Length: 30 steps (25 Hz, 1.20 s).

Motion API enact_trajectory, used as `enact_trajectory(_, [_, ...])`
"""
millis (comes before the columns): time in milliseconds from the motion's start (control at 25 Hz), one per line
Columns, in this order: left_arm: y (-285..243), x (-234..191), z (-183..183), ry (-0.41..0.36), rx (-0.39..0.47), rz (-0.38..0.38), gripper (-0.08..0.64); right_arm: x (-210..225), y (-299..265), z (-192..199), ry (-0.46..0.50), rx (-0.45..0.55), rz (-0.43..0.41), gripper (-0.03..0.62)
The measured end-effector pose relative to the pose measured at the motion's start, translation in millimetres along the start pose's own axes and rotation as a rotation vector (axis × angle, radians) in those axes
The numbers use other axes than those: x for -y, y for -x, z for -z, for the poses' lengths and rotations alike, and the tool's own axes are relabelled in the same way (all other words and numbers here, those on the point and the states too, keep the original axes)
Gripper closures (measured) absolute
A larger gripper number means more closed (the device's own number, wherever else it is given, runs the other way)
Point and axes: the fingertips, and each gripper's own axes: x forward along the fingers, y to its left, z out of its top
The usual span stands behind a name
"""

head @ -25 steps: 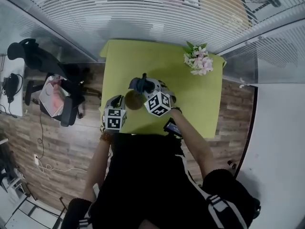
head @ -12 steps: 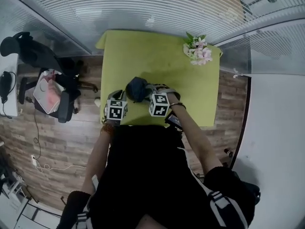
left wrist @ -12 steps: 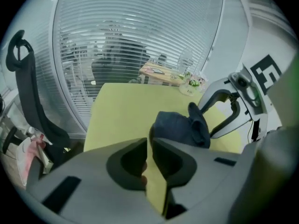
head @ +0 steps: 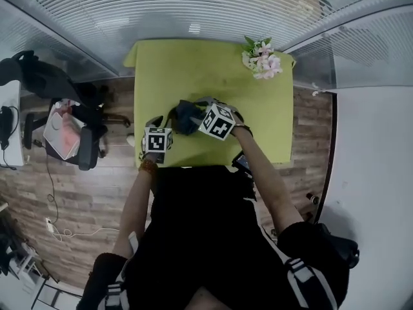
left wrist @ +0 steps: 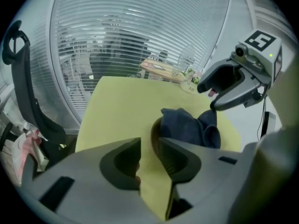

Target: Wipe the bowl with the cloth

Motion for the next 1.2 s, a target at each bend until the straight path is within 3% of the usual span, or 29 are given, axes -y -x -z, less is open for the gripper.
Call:
enact_trajectory(120, [-9.7, 2.6, 4.6, 0.005, -0.041, 0.014, 0.448, -11.2, -43.7, 17.3, -0.180, -0.089, -0.023, 0.322])
enact_trajectory(200, [-13.6, 3.9, 6.7, 0.015, -0.055, 0.019, 0.449, -8.9, -64.1, 31.2, -0.264, -0.145, 0.021, 0.321])
enact_trajectory(360, [-20.2, 3.8, 6.3, 0.040, -0.046, 0.016, 0.473, 5.0, -90.5, 42.5, -0.422, -0.139, 0.084, 0.330])
enact_trajectory(440, [-23.4, 4.8, 7.5, 0.047, -0.051, 0.007, 0.503, 7.0, -100.7, 47.2, -0.482, -0.133, 0.090, 0.375])
enact_trajectory(640, [-23.0, 3.7, 4.8, 0.061, -0.061, -0.011, 0.505, 15.4, -106.4, 42.8, -0.519, -0.090, 0.133, 0.519])
enact_trajectory(720, [-12.8, 3.6, -7.2, 0.026, -0.005, -0.032, 0.508, 22.8, -92.5, 26.3, -0.481, -0.009, 0.177, 0.529])
enact_trajectory(800, [8.1, 4.9, -36.1, -0.038, 0.095, -0.062, 0.509, 35.6, -61.7, -5.8, -0.383, 0.113, 0.250, 0.531])
enact_trajectory(960, [68.9, 16.7, -114.5, -0.183, 0.324, -0.109, 0.506, 49.8, 45.1, -85.6, -0.181, 0.439, 0.426, 0.522])
enact_trajectory(1080, [126.4, 41.2, -175.9, -0.260, 0.508, -0.116, 0.515, 47.2, 130.7, -120.6, -0.039, 0.629, 0.603, 0.517])
enact_trajectory(1120, [151.4, 53.9, -196.4, -0.319, 0.590, -0.143, 0.525, 46.2, 158.3, -128.0, 0.000, 0.678, 0.673, 0.517])
enact_trajectory(1200, [205.5, 87.6, -234.1, -0.527, 0.753, -0.234, 0.528, 45.0, 210.4, -140.1, 0.058, 0.750, 0.815, 0.508])
